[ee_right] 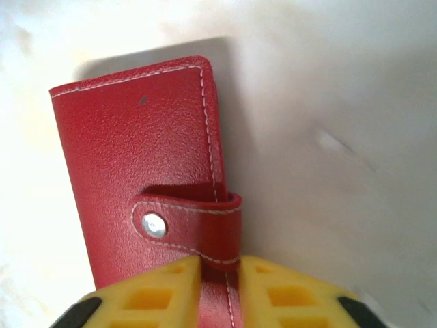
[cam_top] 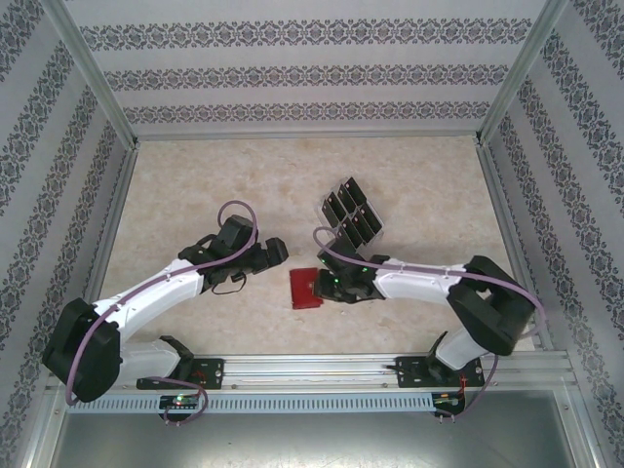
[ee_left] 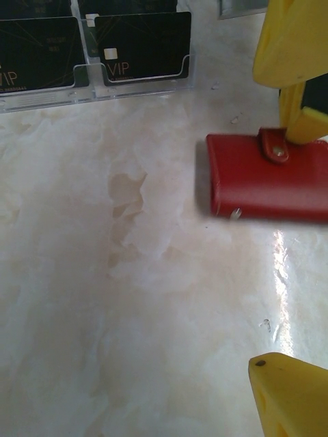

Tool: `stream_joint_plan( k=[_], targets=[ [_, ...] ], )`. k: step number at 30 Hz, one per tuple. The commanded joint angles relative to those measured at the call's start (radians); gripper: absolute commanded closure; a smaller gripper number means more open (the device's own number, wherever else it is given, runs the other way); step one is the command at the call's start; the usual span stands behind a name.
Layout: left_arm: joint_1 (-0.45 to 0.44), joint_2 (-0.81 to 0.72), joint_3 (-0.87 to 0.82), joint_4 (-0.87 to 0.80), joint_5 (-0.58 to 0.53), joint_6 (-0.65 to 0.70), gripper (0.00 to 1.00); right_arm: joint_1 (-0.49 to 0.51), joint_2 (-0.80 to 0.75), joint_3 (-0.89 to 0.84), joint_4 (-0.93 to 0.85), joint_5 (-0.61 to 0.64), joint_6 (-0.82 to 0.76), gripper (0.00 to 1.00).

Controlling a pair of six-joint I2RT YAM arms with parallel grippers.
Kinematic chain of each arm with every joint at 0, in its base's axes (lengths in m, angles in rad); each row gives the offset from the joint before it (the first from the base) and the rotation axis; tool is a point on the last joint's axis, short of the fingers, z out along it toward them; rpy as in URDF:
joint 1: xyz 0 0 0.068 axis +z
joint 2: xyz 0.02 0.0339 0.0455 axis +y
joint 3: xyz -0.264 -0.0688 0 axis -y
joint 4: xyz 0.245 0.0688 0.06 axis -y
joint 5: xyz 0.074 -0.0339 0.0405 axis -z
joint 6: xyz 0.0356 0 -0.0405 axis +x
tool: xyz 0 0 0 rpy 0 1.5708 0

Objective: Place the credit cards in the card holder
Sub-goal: Move the card holder to the center of the table.

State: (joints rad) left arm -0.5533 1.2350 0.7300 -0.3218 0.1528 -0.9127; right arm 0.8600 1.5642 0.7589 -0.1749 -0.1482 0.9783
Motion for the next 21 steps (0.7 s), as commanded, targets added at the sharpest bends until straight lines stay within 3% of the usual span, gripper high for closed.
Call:
stream_joint_plan(
  k=[1,4,9,10,15,21],
  targets=[
    [0.019,0.006,-0.008,0.041,0.009,-0.011,0.00,0.004,0.063,0.079,0.026,0.007,0.001,0.89],
    [0.024,0.018,-0.009,0.051,0.012,-0.011,0.00,0.004,0.107,0.110,0.030,-0.003,-0.008,1.00],
    [0.035,0.041,-0.008,0.051,-0.007,0.014,0.00,0.000,0.105,0.114,0.032,-0.007,-0.017,1.00],
    [0.038,0.047,-0.005,0.045,-0.010,0.025,0.00,0.001,0.097,0.114,0.028,-0.013,-0.025,0.96],
    [0.047,0.046,0.009,0.014,-0.023,0.055,0.00,0.004,0.036,0.102,-0.003,0.002,-0.041,0.54],
    [0.089,0.041,-0.013,0.042,0.003,0.041,0.00,0.004,0.059,0.143,-0.055,0.025,-0.062,0.45]
  ],
)
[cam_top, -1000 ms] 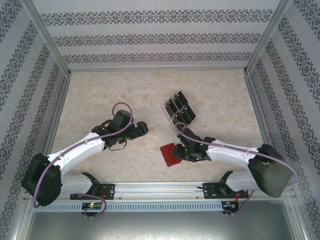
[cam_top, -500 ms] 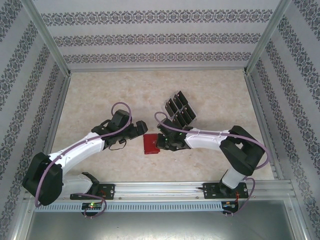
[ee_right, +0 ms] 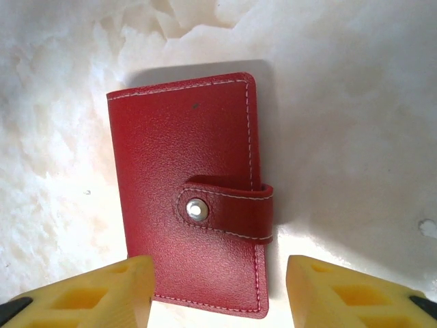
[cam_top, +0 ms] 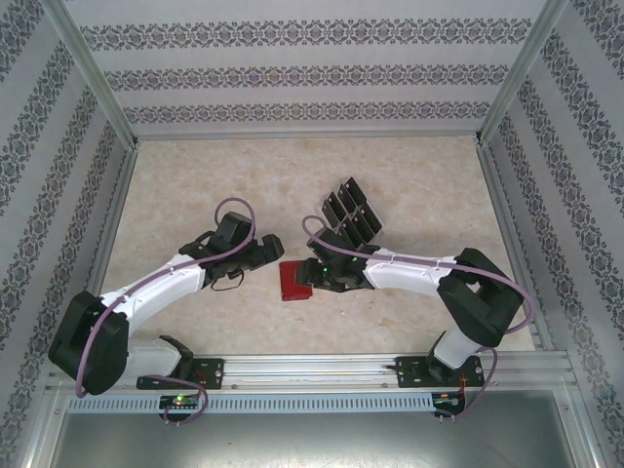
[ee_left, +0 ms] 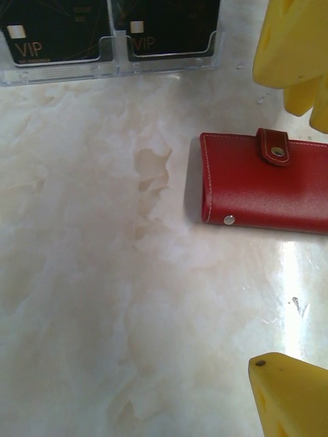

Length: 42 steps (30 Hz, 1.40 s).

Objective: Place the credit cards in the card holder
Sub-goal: Move the card holder to the center of the table.

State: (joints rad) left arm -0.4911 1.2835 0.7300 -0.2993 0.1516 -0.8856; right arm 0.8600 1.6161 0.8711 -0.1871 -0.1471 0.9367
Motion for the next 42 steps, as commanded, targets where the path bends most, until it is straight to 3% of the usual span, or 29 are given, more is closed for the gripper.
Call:
stream_joint_plan(
  k=[1,8,20,28,42],
  targets=[
    [0.035,-0.006,-0.017,0.029,0.014,0.012,0.00,0.003,0.017,0.037,-0.043,0.027,-0.021,0.44],
    [0.042,0.006,-0.021,0.038,0.048,0.021,0.00,-0.001,0.072,0.063,-0.013,0.038,-0.026,0.38],
    [0.041,0.089,-0.082,0.274,0.187,-0.088,0.00,-0.039,0.091,-0.008,0.144,-0.028,-0.006,0.37],
    [0.041,0.154,-0.095,0.356,0.200,-0.144,0.00,-0.050,0.117,-0.053,0.238,-0.089,0.017,0.38],
    [0.037,0.204,-0.116,0.422,0.216,-0.175,0.00,-0.051,0.111,-0.078,0.394,-0.200,0.067,0.51]
  ],
)
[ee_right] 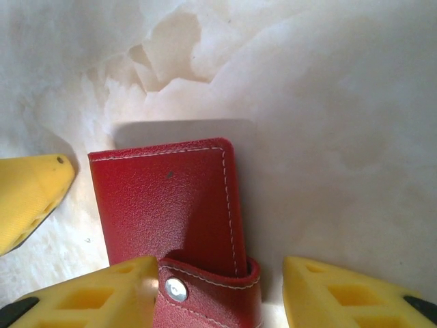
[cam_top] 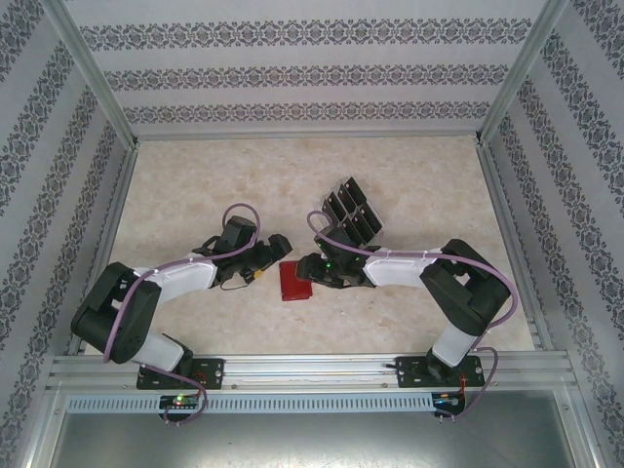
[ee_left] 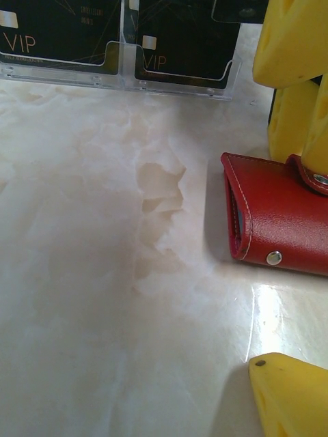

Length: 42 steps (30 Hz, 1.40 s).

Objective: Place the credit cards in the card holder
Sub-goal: Move the card holder to the center of the table, then pick up the card holder from the center of the table.

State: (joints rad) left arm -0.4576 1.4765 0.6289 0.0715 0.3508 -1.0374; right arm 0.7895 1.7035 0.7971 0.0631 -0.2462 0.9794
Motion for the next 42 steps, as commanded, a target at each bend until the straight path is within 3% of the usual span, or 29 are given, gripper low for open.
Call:
stream_joint_plan(
  k=[1,12,27,42],
  targets=[
    [0.004,0.014,-0.015,0.054,0.018,-0.026,0.00,0.020,0.020,-0.004,0.147,-0.106,0.028,0.52],
    [-0.004,0.041,-0.009,0.063,0.023,-0.027,0.00,0.029,0.012,0.009,0.147,-0.110,0.034,0.56],
    [-0.007,0.034,-0.012,0.047,0.019,-0.014,0.00,0.036,-0.020,-0.065,0.128,-0.056,0.054,0.50],
    [-0.011,0.047,-0.024,0.058,0.017,-0.018,0.00,0.070,0.045,0.020,0.211,-0.109,0.051,0.53]
  ],
)
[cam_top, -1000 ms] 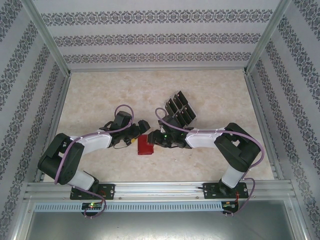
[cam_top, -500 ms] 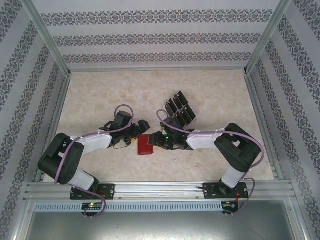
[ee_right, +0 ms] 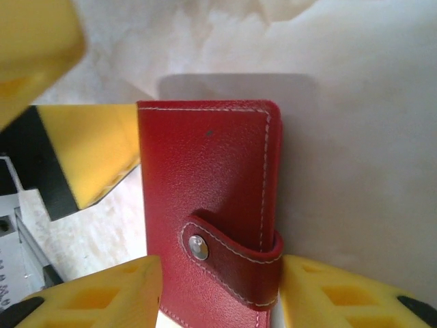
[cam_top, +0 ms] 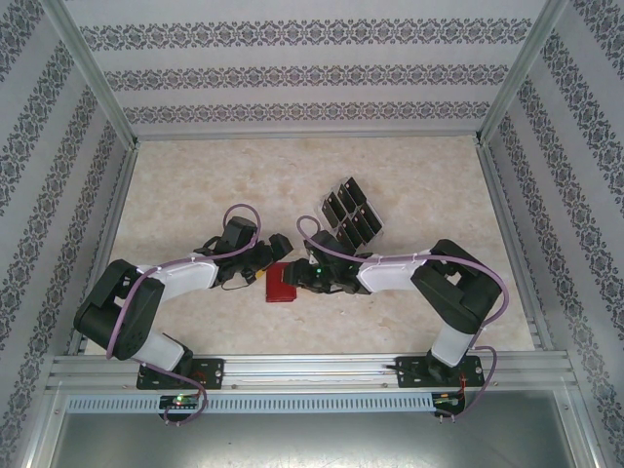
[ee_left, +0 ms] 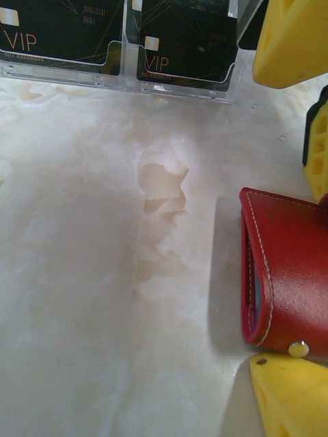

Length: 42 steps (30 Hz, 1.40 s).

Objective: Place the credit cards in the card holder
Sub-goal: Pick up the card holder from the center of the table.

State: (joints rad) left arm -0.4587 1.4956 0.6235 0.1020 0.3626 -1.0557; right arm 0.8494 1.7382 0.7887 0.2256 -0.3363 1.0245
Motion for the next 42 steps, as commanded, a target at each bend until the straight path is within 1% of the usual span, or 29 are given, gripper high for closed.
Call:
stream_joint_plan(
  k=[1,3,6,9,12,14,16,18,21,25,27,28,30,32,34,36,38,42],
  targets=[
    [-0.012,0.032,-0.019,0.029,0.007,-0.001,0.00,0.011,0.012,0.028,0.059,-0.024,0.008,0.55],
    [-0.015,0.034,-0.021,0.033,0.008,-0.003,0.00,0.011,0.015,0.032,0.066,-0.026,0.010,0.61],
    [-0.018,0.038,-0.023,0.041,0.007,-0.007,0.00,0.011,0.020,0.030,0.081,-0.028,0.018,0.72],
    [-0.023,0.041,-0.023,0.047,0.009,-0.010,0.00,0.011,0.022,0.028,0.084,-0.025,0.020,0.79],
    [-0.023,0.039,-0.018,0.046,0.007,-0.010,0.00,0.011,0.016,0.024,0.077,-0.021,0.018,0.89],
    [-0.023,0.032,-0.008,0.026,0.001,0.002,0.00,0.011,0.009,0.021,0.069,-0.021,0.014,0.96],
    [-0.020,0.015,0.011,-0.012,-0.012,0.021,0.00,0.008,0.000,0.017,0.059,-0.024,0.006,1.00],
    [-0.005,-0.014,0.040,-0.077,-0.032,0.052,0.00,0.000,-0.015,0.011,0.049,-0.037,-0.005,1.00],
    [0.048,-0.071,0.090,-0.186,-0.044,0.114,0.00,-0.023,-0.072,-0.001,0.024,-0.061,-0.033,1.00],
    [0.142,-0.152,0.144,-0.279,0.002,0.208,0.00,-0.074,-0.189,-0.015,-0.038,-0.108,-0.085,1.00],
    [0.185,-0.188,0.141,-0.267,0.047,0.235,0.00,-0.110,-0.243,-0.019,-0.063,-0.138,-0.098,1.00],
    [0.210,-0.205,0.134,-0.245,0.087,0.239,0.00,-0.132,-0.270,-0.021,-0.071,-0.155,-0.099,1.00],
    [0.249,-0.231,0.096,-0.138,0.182,0.214,0.00,-0.176,-0.317,-0.022,-0.077,-0.194,-0.089,1.00],
    [0.275,-0.246,0.043,0.048,0.287,0.130,0.00,-0.218,-0.357,-0.015,-0.072,-0.234,-0.070,1.00],
    [0.278,-0.237,0.004,0.220,0.345,0.031,0.00,-0.249,-0.384,0.001,-0.070,-0.273,-0.058,1.00],
    [0.276,-0.206,-0.024,0.394,0.389,-0.076,0.00,-0.273,-0.395,0.025,-0.069,-0.313,-0.048,1.00],
    [0.276,-0.173,-0.041,0.531,0.406,-0.158,0.02,-0.283,-0.391,0.050,-0.059,-0.341,-0.036,1.00],
    [0.261,-0.127,-0.040,0.661,0.413,-0.230,0.06,-0.282,-0.357,0.090,-0.029,-0.365,-0.006,1.00]
  ],
)
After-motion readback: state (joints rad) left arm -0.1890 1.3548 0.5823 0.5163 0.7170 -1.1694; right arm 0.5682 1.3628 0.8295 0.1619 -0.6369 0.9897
